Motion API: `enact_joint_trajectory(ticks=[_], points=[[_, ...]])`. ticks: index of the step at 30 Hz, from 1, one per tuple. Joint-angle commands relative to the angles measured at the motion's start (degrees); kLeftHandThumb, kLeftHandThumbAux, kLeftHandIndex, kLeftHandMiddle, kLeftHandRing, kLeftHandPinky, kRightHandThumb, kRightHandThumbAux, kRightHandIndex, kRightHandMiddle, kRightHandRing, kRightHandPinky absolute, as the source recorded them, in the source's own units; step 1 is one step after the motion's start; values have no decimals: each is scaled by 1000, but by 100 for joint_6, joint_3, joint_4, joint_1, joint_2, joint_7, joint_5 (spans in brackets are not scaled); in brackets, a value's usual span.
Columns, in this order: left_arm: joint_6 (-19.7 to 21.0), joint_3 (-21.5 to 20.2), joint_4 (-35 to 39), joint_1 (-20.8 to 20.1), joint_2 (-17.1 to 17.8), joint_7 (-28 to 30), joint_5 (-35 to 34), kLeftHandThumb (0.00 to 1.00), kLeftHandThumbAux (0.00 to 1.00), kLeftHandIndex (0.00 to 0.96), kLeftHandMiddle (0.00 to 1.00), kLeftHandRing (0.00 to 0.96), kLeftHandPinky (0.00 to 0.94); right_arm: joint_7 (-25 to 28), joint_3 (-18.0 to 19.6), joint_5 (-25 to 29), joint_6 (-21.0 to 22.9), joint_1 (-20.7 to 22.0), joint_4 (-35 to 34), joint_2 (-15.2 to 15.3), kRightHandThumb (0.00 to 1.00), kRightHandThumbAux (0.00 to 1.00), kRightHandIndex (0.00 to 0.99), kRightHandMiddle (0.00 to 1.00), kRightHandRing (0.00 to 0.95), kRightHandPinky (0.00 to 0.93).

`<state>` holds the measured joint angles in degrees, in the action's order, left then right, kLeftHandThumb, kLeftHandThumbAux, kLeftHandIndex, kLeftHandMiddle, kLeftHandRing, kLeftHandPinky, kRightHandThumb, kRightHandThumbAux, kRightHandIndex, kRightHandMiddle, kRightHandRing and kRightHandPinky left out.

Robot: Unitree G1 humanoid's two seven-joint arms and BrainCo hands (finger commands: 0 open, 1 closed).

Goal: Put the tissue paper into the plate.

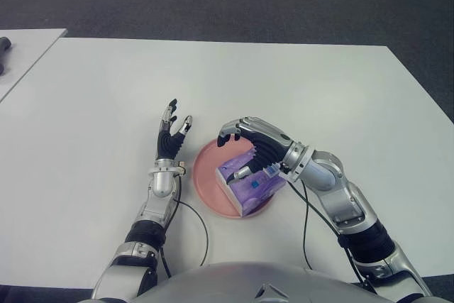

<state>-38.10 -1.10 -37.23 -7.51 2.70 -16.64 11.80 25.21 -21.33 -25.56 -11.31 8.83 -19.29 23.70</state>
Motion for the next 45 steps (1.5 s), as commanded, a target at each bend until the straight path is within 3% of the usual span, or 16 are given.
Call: enact_joint_trajectory(ticks=[1, 10, 14, 17, 21, 25, 28, 29, 31, 34, 42, 45], points=[[36, 5, -84, 42, -10, -17, -10, 0, 441, 0, 0, 0, 0, -14, -52, -98, -53, -1, 167, 7, 857, 678, 398, 523, 810, 789], [-13, -1, -135, 36, 11, -54, 23, 0, 429, 0, 0, 0, 0, -188, -56, -120, -94, -36, 503, -98, 855, 679, 397, 517, 792, 771], [-20, -13, -163, 34, 11, -47, 2, 0, 427, 0, 0, 0, 0, -237, -69, -116, -72, -17, 692, -164, 854, 680, 396, 545, 758, 713], [-19, -21, -183, 30, 10, -48, -6, 0, 427, 0, 0, 0, 0, -214, -77, -112, -67, 0, 753, -175, 920, 667, 379, 541, 610, 643], [-2, -30, -216, 18, 6, -84, 9, 0, 422, 0, 0, 0, 0, -332, -119, -232, -199, -3, 955, -165, 936, 668, 386, 484, 523, 525], [36, -24, -231, 5, 0, -97, 18, 0, 413, 0, 0, 0, 0, -597, -69, -211, -448, -11, 1213, -205, 758, 710, 400, 367, 399, 433], [21, -26, -257, -8, 9, -105, 22, 0, 411, 0, 0, 0, 0, -794, -19, -197, -610, 35, 1402, -243, 709, 723, 400, 328, 371, 414], [21, -25, -258, -10, 10, -97, 16, 0, 415, 0, 0, 0, 0, -867, 51, -149, -644, 96, 1456, -266, 603, 720, 316, 311, 355, 396], [22, -22, -255, -9, 12, -78, 1, 0, 420, 0, 0, 0, 0, -959, 202, -33, -651, 226, 1486, -319, 502, 719, 241, 295, 340, 380], [19, -20, -259, -12, 18, -34, -29, 0, 432, 0, 0, 0, 0, -1105, 406, 98, -610, 372, 1454, -436, 418, 727, 190, 282, 328, 368], [-49, -14, -334, -49, 50, 22, -81, 0, 451, 0, 0, 0, 0, -1102, 1038, 619, 74, 875, 1301, -651, 315, 737, 173, 282, 325, 354], [-115, -23, -409, -91, 70, -18, -60, 0, 455, 0, 0, 0, 0, -1078, 1405, 1030, 705, 1063, 974, -799, 305, 730, 179, 302, 345, 376]])
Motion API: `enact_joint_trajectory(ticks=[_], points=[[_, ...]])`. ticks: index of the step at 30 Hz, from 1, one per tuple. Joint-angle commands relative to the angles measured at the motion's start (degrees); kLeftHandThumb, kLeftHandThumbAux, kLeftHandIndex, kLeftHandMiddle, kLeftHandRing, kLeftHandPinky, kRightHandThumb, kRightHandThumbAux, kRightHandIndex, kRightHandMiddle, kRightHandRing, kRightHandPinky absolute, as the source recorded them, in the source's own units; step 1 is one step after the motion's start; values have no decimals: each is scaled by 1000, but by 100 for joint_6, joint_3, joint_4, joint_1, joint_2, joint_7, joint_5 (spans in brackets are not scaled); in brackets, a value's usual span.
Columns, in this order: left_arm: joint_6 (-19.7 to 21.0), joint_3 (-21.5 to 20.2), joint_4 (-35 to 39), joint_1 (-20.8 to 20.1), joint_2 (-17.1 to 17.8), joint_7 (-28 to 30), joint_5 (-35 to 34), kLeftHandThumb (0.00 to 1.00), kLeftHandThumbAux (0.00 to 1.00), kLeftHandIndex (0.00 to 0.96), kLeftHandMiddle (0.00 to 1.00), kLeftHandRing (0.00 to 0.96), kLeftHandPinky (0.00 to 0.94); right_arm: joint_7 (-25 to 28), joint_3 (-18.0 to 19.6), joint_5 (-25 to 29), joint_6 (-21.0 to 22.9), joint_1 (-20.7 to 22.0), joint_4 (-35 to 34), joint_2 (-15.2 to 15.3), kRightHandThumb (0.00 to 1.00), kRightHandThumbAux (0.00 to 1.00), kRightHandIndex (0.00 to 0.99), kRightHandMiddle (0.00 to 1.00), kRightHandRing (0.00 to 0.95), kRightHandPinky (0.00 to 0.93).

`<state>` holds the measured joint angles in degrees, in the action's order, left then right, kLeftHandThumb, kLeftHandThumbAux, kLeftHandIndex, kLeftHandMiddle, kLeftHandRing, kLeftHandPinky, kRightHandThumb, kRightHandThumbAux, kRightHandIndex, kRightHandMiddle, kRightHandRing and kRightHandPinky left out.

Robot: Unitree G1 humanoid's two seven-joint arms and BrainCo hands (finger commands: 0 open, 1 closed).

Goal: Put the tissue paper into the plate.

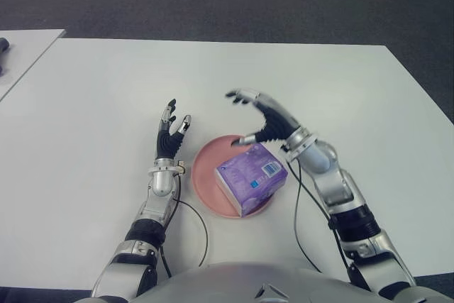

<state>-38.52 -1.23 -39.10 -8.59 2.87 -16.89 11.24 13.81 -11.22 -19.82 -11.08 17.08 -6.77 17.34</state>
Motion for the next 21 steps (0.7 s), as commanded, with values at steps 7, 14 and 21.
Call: enact_joint_trajectory(ticks=[7, 14, 21], points=[[-105, -28, -305, -39, 70, -36, 10, 0, 454, 0, 0, 0, 0, -402, 867, 945, 1023, 789, -35, -609, 409, 735, 228, 332, 373, 393], [-7, -11, -267, -37, 98, 41, -22, 0, 458, 0, 0, 0, 0, -800, 1583, 1192, 1117, 1465, 496, -406, 602, 728, 350, 326, 361, 383], [27, -25, -280, -36, 123, 95, -70, 0, 455, 0, 0, 0, 0, -1140, 1892, 1385, 984, 1430, -39, -528, 680, 727, 403, 313, 333, 344]])
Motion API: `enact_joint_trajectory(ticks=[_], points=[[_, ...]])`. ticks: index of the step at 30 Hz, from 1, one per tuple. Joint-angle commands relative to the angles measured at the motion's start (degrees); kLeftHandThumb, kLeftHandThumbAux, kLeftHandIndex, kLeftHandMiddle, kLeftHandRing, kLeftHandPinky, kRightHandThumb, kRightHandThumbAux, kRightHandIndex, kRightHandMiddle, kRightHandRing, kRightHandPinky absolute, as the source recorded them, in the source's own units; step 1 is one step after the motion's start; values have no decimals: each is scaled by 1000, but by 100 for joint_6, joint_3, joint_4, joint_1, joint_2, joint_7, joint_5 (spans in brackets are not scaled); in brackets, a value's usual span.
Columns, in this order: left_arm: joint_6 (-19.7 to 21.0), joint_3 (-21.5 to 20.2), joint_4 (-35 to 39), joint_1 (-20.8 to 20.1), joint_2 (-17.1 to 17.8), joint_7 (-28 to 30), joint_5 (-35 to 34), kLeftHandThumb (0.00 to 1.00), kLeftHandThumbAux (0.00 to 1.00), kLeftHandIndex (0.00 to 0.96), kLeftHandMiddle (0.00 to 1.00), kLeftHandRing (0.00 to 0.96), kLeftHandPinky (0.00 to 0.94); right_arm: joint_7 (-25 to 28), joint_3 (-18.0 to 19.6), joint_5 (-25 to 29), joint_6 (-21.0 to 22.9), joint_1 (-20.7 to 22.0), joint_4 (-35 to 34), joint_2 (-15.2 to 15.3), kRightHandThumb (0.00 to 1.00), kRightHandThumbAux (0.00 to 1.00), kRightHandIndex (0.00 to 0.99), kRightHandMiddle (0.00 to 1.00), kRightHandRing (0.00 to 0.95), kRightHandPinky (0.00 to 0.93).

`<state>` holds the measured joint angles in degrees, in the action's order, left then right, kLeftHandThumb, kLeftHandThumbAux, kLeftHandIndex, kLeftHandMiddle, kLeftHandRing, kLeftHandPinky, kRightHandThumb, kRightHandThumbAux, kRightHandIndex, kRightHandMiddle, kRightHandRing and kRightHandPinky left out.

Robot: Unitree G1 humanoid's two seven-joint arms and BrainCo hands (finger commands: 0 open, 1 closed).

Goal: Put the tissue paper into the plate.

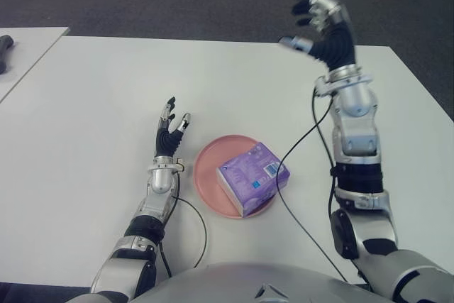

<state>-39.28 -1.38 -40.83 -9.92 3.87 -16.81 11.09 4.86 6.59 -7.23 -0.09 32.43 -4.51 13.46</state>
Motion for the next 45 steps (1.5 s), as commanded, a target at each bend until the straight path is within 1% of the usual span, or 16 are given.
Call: enact_joint_trajectory(ticks=[1, 4, 7, 10, 16, 20, 23, 27, 30, 34, 35, 37, 42, 43, 44, 45], points=[[101, -11, -110, 97, 29, 88, -57, 0, 455, 0, 0, 0, 0, -311, 112, 109, -167, -110, -224, -164, 681, 728, 403, 313, 329, 334], [94, -16, -121, 95, 41, 88, -63, 0, 456, 0, 0, 0, 0, -475, 125, 93, -243, -114, -127, -229, 682, 729, 404, 309, 318, 319], [109, -29, -115, 90, 36, 105, -104, 0, 458, 0, 0, 0, 0, -653, 239, 318, -94, -125, -171, -436, 680, 729, 404, 299, 311, 317], [123, -39, -76, 109, 23, 149, -153, 0, 457, 0, 0, 0, 0, -658, 359, 658, -66, -294, -189, -595, 679, 728, 404, 291, 307, 317], [118, -39, -47, 130, 25, 191, -217, 0, 452, 0, 0, 0, 0, -681, 490, 1023, -25, -509, -278, -742, 679, 727, 405, 294, 310, 323], [140, -31, 5, 159, 32, 203, -230, 0, 448, 0, 0, 0, 0, -778, 519, 1077, -114, -1107, -554, -892, 677, 726, 404, 301, 309, 317], [162, -28, 55, 190, 40, 212, -229, 0, 443, 0, 0, 0, 0, -899, 494, 1033, -103, -1253, -637, -998, 677, 726, 404, 300, 303, 306], [163, -25, 89, 214, 55, 232, -233, 0, 443, 0, 0, 0, 0, -921, 444, 1123, -222, -1599, -632, -1183, 676, 727, 403, 289, 279, 270], [187, -28, 140, 238, 62, 275, -255, 0, 441, 0, 0, 0, 0, -808, 411, 1284, -323, -1798, -532, -1292, 678, 728, 403, 283, 263, 255], [191, -36, 171, 258, 59, 295, -260, 0, 437, 0, 0, 0, 0, -661, 381, 1462, -440, -1953, -369, -1360, 681, 728, 404, 280, 255, 258], [194, -37, 175, 260, 59, 293, -256, 0, 435, 0, 0, 0, 0, -592, 377, 1556, -339, -2011, -421, -1360, 682, 728, 404, 279, 254, 260], [206, -38, 196, 266, 60, 288, -250, 0, 431, 0, 0, 0, 0, -465, 369, 1744, -90, -2032, -523, -1329, 681, 728, 404, 268, 239, 234], [214, -32, 234, 281, 67, 277, -225, 0, 426, 0, 0, 0, 0, -150, 264, 1807, -205, -2023, -150, -1245, 675, 729, 400, 226, 194, 172], [210, -28, 239, 283, 68, 271, -215, 0, 425, 0, 0, 0, 0, -100, 228, 1788, -225, -2031, -113, -1234, 604, 718, 357, 213, 180, 158], [221, -20, 268, 292, 70, 272, -206, 0, 424, 0, 0, 0, 0, -32, 176, 1785, -268, -2061, -8, -1259, 491, 705, 293, 192, 158, 137], [231, -16, 292, 298, 72, 276, -201, 0, 425, 0, 0, 0, 0, 14, 142, 1785, -299, -2079, 67, -1280, 416, 693, 246, 169, 136, 121]])
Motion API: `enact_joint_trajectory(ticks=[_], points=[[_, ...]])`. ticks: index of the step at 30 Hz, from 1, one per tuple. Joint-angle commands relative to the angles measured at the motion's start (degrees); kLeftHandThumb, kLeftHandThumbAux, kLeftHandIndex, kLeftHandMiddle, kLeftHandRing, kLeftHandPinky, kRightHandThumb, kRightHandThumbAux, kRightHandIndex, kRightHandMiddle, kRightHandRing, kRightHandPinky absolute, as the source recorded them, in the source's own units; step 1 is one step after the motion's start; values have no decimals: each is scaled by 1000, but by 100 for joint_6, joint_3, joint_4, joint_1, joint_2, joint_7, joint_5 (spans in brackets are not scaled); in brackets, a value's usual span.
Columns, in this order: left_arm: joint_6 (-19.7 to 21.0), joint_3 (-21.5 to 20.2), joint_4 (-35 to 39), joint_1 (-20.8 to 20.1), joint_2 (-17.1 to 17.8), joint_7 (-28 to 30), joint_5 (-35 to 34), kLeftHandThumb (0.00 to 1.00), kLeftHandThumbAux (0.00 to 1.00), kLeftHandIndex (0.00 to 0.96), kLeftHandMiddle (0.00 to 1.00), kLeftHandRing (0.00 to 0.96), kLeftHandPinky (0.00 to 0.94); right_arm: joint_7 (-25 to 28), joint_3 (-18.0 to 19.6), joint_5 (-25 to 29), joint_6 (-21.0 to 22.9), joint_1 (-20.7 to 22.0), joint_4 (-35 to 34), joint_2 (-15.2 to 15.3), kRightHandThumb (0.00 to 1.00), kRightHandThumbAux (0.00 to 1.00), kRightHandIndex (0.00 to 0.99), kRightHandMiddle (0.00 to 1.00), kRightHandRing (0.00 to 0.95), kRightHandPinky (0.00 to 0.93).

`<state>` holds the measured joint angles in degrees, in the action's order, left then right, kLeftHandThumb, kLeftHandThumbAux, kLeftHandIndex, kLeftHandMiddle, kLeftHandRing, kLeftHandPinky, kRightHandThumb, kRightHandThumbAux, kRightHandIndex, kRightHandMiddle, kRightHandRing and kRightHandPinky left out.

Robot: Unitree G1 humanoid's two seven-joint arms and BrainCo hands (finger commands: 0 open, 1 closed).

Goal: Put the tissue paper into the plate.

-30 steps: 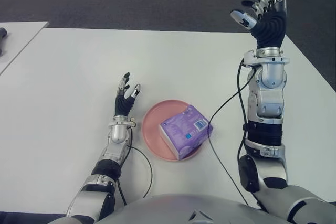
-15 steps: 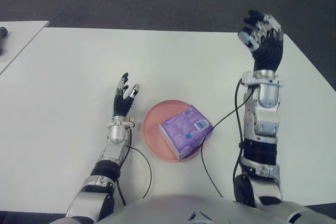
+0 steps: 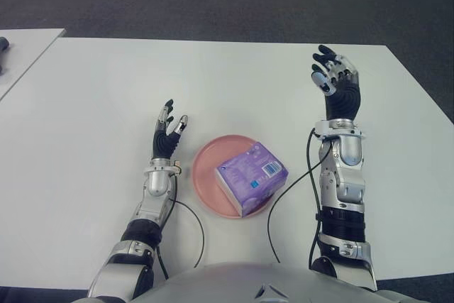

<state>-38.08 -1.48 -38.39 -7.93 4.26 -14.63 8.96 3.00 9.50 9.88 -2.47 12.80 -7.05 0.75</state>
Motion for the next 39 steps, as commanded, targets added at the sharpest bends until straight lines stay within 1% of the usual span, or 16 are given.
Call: enact_joint_trajectory(ticks=[1, 4, 6, 8, 11, 12, 14, 16, 19, 20, 22, 26, 29, 33, 35, 39], points=[[117, -5, 63, 105, 37, 67, 11, 0, 426, 0, 0, 0, 0, 240, -149, 123, -8, -125, 313, -10, 389, 690, 229, 161, 129, 115], [140, 4, 109, 132, 40, 90, 6, 0, 427, 0, 0, 0, 0, 243, -228, 301, 353, -153, -102, -67, 316, 676, 176, 124, 95, 98], [171, 7, 150, 146, 44, 113, -6, 0, 427, 0, 0, 0, 0, 386, -128, 500, 313, -61, 154, -44, 294, 669, 150, 94, 67, 81], [196, 7, 191, 163, 45, 140, -23, 0, 424, 0, 0, 0, 0, 398, -155, 456, 116, -146, 251, -89, 279, 659, 129, 69, 44, 61], [228, 6, 243, 181, 42, 158, -24, 0, 422, 0, 0, 0, 0, 446, -204, 117, -680, -398, 789, -94, 244, 631, 87, 26, 15, 22], [242, 4, 259, 186, 39, 163, -24, 0, 421, 0, 0, 0, 0, 579, -138, -20, -1380, -551, 1841, -19, 239, 627, 81, 21, 12, 18], [262, 1, 284, 195, 38, 171, -27, 0, 421, 0, 0, 0, 0, 739, -57, -147, -2220, -700, 3128, 70, 191, 618, 49, 8, 4, 7], [294, -2, 315, 212, 37, 183, -37, 0, 421, 0, 0, 0, 0, 654, -202, -427, -2593, -1444, 3020, 60, 165, 617, 33, 4, 2, 3], [321, 0, 343, 233, 45, 159, -10, 0, 420, 0, 0, 0, 0, 396, -209, -665, -2276, -1623, 2512, 205, 102, 621, 8, 0, 0, 0], [317, 2, 347, 240, 53, 145, 9, 0, 420, 0, 0, 0, 0, 235, -248, -792, -1882, -1714, 1869, 176, 94, 621, 6, 0, 0, 0], [306, -1, 334, 239, 61, 127, 26, 0, 419, 0, 0, 0, 0, 28, -310, -967, -1459, -1826, 1131, 99, 66, 632, 3, 0, 0, 0], [307, -8, 329, 236, 71, 136, 4, 0, 417, 0, 0, 0, 0, -189, -414, -1138, -1153, -1788, 843, 14, 38, 647, 0, 0, 0, 0], [321, -11, 365, 251, 91, 147, -2, 0, 415, 0, 0, 0, 0, -379, -460, -1253, -1231, -1159, 1772, 0, 33, 648, 0, 0, 0, 0], [349, -10, 426, 282, 94, 142, 11, 0, 417, 0, 0, 0, 0, -252, -473, -1125, -1436, -1382, 1945, 56, 32, 641, 0, 0, 0, 0], [355, -12, 453, 296, 96, 143, 17, 0, 418, 0, 0, 0, 0, -142, -407, -1031, -1655, -1365, 2366, 140, 31, 636, 0, 0, 0, 0], [328, -18, 444, 294, 115, 131, 38, 0, 421, 0, 0, 0, 0, -84, -372, -977, -1794, -1258, 2681, 192, 26, 621, 0, 0, 0, 0]])
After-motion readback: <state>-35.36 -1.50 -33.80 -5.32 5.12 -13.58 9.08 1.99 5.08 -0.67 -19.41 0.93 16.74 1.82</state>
